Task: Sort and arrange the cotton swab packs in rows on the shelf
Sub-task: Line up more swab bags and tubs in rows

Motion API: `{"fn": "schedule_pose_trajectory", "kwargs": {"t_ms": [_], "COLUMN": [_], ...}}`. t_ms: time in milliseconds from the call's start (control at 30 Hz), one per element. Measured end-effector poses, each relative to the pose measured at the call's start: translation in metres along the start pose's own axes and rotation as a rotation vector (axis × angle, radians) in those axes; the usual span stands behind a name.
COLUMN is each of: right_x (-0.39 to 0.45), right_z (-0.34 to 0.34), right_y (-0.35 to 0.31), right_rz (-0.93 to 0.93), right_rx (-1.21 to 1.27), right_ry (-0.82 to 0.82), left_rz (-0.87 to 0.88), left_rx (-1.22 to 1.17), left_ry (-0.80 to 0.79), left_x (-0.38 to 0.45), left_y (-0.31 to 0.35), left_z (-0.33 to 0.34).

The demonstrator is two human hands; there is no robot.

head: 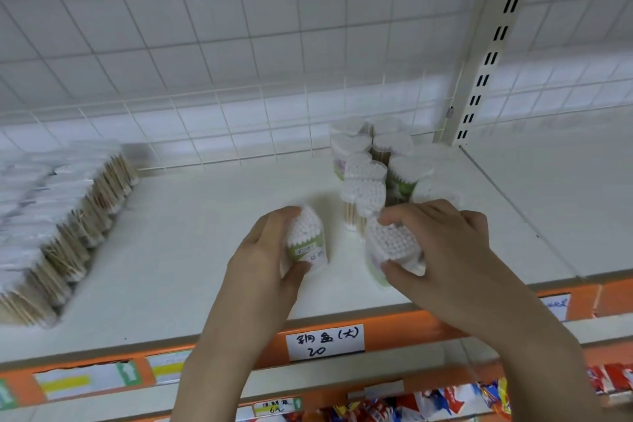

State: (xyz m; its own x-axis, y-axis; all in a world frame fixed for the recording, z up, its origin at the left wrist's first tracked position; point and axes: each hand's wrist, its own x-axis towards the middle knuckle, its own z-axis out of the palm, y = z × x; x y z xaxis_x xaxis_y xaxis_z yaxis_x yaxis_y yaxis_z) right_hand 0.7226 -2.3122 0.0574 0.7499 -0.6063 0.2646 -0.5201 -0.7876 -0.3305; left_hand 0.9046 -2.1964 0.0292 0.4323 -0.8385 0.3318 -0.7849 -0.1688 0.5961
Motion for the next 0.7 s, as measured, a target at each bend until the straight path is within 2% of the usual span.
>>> {"fn": "schedule_pose_trajectory", "kwargs": {"t_ms": [133,333,533,700], "right_x": [0.0,0.016,0.04,0.057], "right_z": [-0.003,-0.011,-0.012,-0.011], "right_y": [0.003,0.008,0.016,0.022], "right_rz": [-0.047,-0.065,-0.036,-0.024], "right_rx": [0.045,0.063,0.045,0.053], "right_ry": [0.006,0.134,0.133,0.119], "left_rz": [0.028,0.06,0.017,-0.047], "left_rx": [-0.011,-0.011,0.021,0.078], "left_ry": [0.017,0.045,0.107,0.041], "left_x": [0.004,0.024,0.083,0.137], "left_y": [0.003,0.005,-0.003,-0.018], "left_z": [0.005,0.006,-0.004,0.014]}}
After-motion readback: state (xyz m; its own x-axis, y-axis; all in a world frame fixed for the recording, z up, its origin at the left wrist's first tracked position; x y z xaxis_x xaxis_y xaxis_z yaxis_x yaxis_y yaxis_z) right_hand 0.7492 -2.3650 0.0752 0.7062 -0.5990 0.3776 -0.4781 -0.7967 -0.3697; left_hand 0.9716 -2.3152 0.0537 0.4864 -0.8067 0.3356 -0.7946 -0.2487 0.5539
